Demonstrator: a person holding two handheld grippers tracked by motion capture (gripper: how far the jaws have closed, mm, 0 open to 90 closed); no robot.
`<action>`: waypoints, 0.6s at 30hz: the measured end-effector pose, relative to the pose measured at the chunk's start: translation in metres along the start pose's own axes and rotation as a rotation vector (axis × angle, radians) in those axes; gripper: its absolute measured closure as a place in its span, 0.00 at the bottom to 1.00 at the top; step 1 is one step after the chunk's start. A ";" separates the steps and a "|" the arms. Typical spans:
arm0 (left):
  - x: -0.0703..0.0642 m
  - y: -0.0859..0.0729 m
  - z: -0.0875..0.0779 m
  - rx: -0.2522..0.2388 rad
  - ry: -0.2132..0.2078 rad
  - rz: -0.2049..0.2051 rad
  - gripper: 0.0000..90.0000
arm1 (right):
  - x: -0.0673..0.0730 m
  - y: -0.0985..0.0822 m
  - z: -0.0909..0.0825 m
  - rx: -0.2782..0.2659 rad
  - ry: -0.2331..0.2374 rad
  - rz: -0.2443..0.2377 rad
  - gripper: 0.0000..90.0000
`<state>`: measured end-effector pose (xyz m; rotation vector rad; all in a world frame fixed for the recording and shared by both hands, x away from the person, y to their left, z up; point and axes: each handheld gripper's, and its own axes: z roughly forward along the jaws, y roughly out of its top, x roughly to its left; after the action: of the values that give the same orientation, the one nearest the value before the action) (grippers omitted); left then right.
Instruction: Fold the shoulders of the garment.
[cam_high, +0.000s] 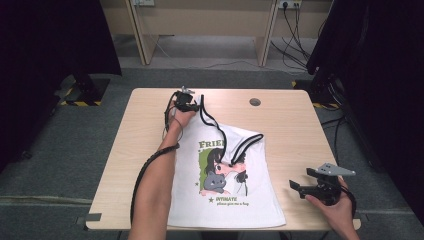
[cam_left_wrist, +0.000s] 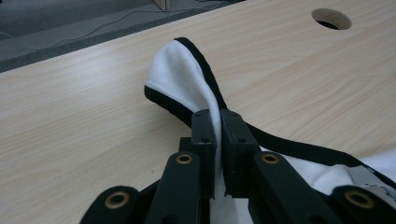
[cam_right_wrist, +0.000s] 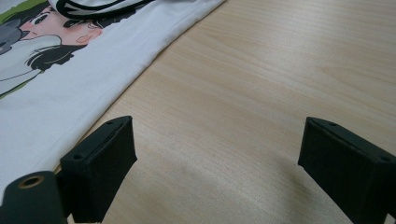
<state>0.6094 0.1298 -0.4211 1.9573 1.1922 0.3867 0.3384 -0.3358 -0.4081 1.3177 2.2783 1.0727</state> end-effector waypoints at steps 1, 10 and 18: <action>-0.001 0.000 -0.002 -0.004 0.001 -0.002 0.94 | 0.000 0.000 0.000 0.000 0.000 0.000 0.12; -0.007 -0.005 -0.018 -0.025 0.008 0.003 0.93 | 0.001 0.000 0.000 0.004 0.000 -0.007 0.12; -0.019 -0.011 -0.029 -0.042 0.003 0.031 0.93 | 0.001 0.000 0.001 0.008 -0.003 -0.012 0.13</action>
<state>0.5761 0.1301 -0.4084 1.9413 1.1476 0.4278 0.3385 -0.3344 -0.4083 1.3063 2.2880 1.0585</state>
